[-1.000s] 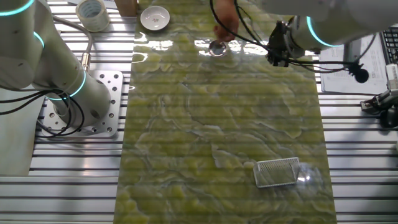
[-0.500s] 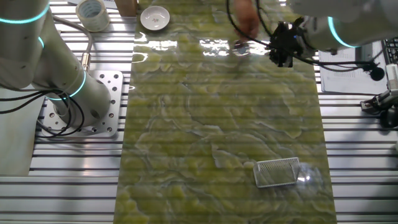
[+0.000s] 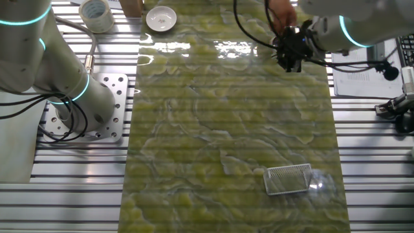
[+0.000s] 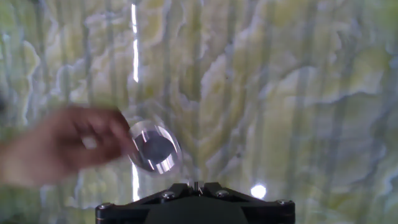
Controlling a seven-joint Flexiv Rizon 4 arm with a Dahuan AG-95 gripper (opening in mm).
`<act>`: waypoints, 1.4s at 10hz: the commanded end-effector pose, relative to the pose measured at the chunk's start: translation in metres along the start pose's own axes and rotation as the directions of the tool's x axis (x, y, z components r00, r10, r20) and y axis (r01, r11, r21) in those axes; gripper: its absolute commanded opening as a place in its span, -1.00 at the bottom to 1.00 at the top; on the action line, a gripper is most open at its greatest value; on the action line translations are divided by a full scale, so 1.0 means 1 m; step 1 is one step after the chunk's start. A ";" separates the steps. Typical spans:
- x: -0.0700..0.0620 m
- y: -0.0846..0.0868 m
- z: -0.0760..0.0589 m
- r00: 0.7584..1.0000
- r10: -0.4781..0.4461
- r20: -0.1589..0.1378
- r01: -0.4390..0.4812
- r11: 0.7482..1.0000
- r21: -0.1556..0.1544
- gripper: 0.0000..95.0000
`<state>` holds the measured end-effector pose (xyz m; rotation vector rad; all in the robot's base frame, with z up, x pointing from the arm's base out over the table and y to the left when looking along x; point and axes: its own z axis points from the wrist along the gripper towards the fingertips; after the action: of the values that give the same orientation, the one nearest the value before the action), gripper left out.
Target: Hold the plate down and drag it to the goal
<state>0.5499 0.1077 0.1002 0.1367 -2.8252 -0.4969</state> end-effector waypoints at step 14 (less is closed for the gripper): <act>0.051 0.017 0.040 0.993 -0.120 0.016 0.121 0.993 -0.003 -0.60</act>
<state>0.4903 0.1303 0.0828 0.2558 -2.8349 -0.5384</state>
